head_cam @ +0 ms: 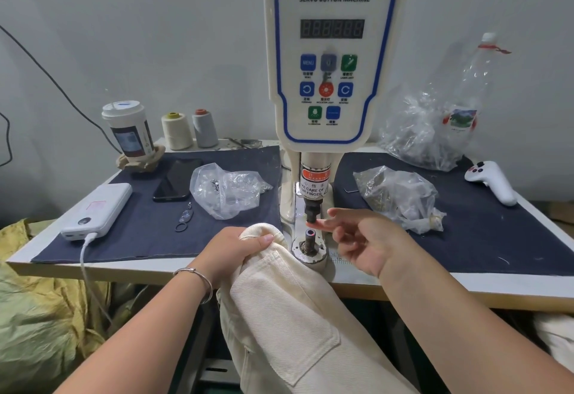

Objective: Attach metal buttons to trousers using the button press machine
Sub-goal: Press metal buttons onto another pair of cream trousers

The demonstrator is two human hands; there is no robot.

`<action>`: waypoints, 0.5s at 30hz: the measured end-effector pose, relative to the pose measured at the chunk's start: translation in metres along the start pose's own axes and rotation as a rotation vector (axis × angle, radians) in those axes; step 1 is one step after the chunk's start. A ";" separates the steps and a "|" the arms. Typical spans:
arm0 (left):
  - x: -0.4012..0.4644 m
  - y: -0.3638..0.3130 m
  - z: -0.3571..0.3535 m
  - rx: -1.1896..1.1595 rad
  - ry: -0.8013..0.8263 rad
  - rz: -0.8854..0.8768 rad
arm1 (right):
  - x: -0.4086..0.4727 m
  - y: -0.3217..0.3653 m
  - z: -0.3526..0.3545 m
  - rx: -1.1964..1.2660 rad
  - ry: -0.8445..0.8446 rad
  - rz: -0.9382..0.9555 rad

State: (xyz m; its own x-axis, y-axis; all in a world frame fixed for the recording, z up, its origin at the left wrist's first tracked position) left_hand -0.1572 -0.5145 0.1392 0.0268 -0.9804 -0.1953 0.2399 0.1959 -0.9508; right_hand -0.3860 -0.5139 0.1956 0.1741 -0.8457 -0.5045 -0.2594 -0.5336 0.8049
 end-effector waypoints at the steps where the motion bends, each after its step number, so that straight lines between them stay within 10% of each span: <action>1: 0.000 0.000 0.000 0.005 -0.004 0.000 | 0.000 0.000 -0.001 -0.006 -0.004 0.008; 11: 0.001 0.002 0.004 -0.005 0.023 -0.003 | -0.040 -0.020 -0.007 -0.401 -0.259 0.402; 15: 0.007 0.003 0.005 -0.010 0.088 0.039 | -0.048 -0.034 -0.069 -0.681 -0.069 0.740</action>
State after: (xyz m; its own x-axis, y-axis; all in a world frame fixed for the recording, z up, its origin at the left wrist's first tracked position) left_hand -0.1513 -0.5212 0.1363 -0.0497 -0.9664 -0.2521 0.2309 0.2345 -0.9443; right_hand -0.3202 -0.4543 0.2135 0.1283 -0.9723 0.1952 0.3216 0.2269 0.9193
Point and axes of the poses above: each hand's wrist, its own x-axis towards the middle knuckle, its own z-axis out of the back of the hand, y = z × x, the point moved 3 cm from there along x, towards the middle knuckle, and after that the axes turned 7 degrees about -x, right-handed, at the moved point
